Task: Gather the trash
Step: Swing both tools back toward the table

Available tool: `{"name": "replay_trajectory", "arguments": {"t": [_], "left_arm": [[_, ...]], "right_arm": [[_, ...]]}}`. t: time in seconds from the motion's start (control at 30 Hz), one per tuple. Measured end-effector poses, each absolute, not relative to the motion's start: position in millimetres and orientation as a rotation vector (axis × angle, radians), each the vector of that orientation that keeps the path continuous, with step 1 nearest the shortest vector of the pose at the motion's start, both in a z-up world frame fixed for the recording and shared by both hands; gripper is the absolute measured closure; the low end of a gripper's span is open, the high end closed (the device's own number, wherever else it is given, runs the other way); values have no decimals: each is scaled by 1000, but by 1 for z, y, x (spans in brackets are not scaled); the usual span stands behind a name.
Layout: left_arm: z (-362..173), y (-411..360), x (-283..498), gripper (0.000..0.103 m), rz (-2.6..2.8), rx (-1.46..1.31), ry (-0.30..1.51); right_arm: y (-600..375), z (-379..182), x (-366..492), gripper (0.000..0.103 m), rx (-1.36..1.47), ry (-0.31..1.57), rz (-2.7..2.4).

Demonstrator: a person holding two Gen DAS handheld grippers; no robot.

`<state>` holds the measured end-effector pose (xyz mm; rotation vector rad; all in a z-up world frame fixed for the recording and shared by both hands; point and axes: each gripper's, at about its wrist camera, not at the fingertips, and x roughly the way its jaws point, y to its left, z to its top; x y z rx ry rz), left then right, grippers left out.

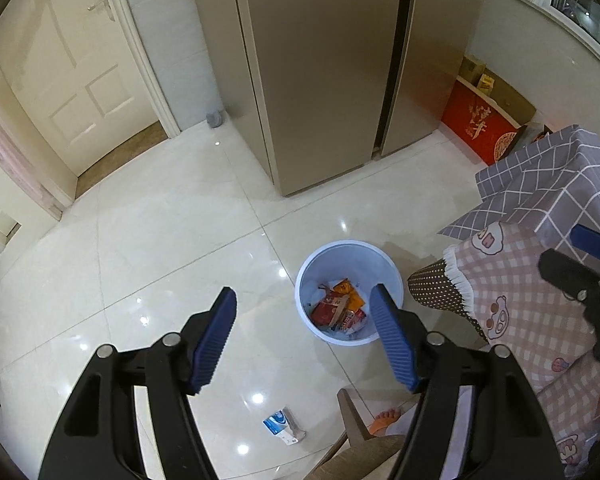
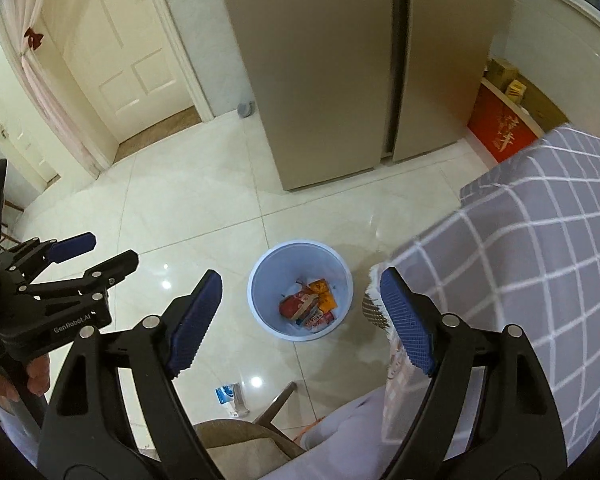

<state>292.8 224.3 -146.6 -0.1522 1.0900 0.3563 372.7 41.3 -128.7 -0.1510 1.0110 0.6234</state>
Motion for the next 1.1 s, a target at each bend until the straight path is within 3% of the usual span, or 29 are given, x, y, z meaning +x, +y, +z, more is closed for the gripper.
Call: {"name": "replay_trajectory", "arguments": {"t": [0.4,1.1], "left_arm": [[-109,177,288,33,314,-121,993],[-77,-5,326,30,-17,11,904]], "right_arm": [[-57,-90,357,18,-27,927,525],[-292,-75,333,16,287,852,113]]}}
